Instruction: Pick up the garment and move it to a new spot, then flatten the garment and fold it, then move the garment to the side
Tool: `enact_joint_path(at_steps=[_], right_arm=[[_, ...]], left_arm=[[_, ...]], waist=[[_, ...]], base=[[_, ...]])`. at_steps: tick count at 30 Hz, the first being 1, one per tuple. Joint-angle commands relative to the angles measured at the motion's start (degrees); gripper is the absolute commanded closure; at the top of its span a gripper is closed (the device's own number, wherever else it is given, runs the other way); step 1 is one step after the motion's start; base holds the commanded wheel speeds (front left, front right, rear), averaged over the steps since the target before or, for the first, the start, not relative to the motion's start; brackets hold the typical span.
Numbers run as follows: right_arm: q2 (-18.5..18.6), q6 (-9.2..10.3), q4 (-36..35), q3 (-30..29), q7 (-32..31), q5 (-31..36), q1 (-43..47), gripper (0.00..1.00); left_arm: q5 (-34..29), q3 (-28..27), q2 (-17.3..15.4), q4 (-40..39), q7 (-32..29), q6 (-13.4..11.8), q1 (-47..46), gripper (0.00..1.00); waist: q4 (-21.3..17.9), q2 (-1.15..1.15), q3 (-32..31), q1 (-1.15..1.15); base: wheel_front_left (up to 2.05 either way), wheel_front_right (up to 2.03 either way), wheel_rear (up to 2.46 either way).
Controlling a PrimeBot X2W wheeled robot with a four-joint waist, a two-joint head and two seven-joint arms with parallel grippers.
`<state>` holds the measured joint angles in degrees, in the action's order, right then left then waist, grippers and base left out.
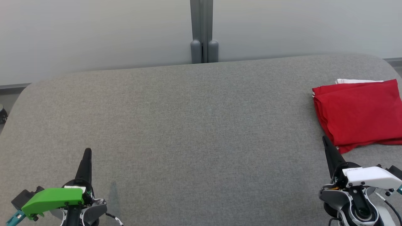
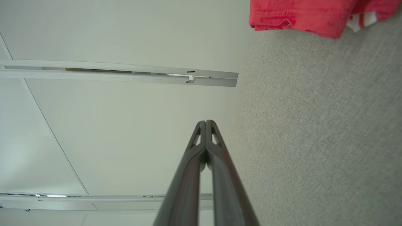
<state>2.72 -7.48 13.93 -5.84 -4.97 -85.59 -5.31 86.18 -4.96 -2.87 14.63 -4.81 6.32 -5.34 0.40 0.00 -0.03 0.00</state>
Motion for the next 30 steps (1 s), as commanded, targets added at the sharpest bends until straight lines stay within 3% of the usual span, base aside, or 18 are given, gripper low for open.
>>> enact_joint_path(at_steps=[1, 17, 30], right_arm=[[0.28, -0.02, 0.00, -0.22, -0.44, -1.26, -0.86, 1.00], [0.30, -0.02, 0.16, -0.85, -1.76, -7.08, -1.09, 1.00], [0.28, -0.02, 0.16, -0.83, -1.75, -6.93, -1.08, 1.00]], left_arm=[[1.12, -0.39, -0.05, -0.41, -0.31, 0.47, -0.97, 1.00], [6.50, -1.86, -0.02, -0.67, -1.96, 1.42, -1.17, 1.00], [6.33, -1.80, -0.01, -0.65, -1.94, 1.40, -1.17, 1.00]], waist=[[-0.03, 0.00, 0.02, 0.00], [-0.39, 0.00, 0.20, 0.00], [-0.40, 0.00, 0.21, 0.00]], base=[[0.00, 0.00, 0.00], [0.00, 0.00, 0.00], [0.00, 0.00, 0.00]])
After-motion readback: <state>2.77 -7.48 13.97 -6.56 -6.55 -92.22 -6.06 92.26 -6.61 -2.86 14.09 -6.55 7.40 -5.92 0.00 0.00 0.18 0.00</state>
